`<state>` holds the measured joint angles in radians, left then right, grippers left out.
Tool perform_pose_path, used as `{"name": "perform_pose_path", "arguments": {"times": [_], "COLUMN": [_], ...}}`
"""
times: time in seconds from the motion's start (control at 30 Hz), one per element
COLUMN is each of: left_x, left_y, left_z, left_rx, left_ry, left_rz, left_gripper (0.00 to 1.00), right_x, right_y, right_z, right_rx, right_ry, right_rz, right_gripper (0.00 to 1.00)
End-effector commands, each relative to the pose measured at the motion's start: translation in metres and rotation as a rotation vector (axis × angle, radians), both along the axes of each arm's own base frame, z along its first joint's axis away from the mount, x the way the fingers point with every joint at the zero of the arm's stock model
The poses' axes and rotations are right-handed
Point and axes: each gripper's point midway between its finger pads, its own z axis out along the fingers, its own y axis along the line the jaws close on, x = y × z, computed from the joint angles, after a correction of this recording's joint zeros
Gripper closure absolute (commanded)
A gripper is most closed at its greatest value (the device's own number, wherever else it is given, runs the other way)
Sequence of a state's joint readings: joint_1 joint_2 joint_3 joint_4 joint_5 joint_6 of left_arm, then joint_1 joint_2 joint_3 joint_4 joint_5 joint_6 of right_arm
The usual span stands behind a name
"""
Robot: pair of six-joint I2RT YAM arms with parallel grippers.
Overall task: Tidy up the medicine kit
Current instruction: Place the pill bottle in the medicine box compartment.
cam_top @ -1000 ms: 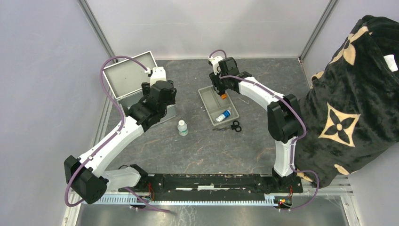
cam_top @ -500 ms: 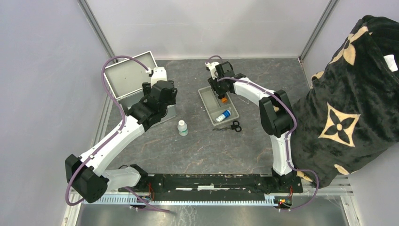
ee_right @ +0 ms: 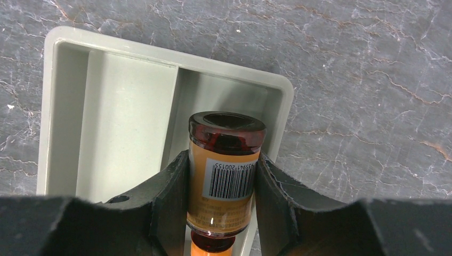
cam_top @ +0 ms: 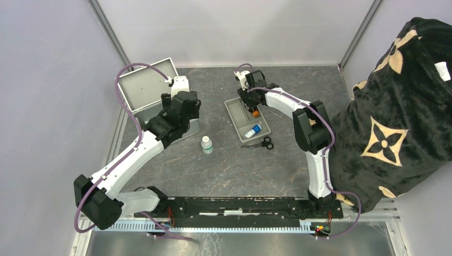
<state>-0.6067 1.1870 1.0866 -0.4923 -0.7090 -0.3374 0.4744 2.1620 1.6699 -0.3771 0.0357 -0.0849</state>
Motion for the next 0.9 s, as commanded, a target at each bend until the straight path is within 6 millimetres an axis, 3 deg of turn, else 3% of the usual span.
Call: {"name": "perform_pose_path", "arguments": {"times": [0.0, 0.3, 0.63, 0.87], "left_x": [0.005, 0.005, 0.005, 0.005], "left_y": [0.0, 0.0, 0.0, -0.005], "left_z": [0.008, 0.007, 0.007, 0.006], "left_rx": [-0.03, -0.028, -0.018, -0.035], "left_ry": [-0.033, -0.032, -0.029, -0.012], "left_rz": [0.034, 0.034, 0.03, 0.012], "left_gripper": [0.23, 0.23, 0.23, 0.23], "right_x": [0.015, 0.014, 0.023, 0.021], "right_y": [0.003, 0.005, 0.008, 0.004], "right_z": [0.004, -0.001, 0.052, 0.056], "right_rx": [0.004, 0.011, 0.053, 0.042], "right_ry": [-0.038, -0.024, -0.112, -0.116], "right_rz": [-0.002, -0.005, -0.011, -0.016], "right_gripper": [0.73, 0.64, 0.46, 0.44]}}
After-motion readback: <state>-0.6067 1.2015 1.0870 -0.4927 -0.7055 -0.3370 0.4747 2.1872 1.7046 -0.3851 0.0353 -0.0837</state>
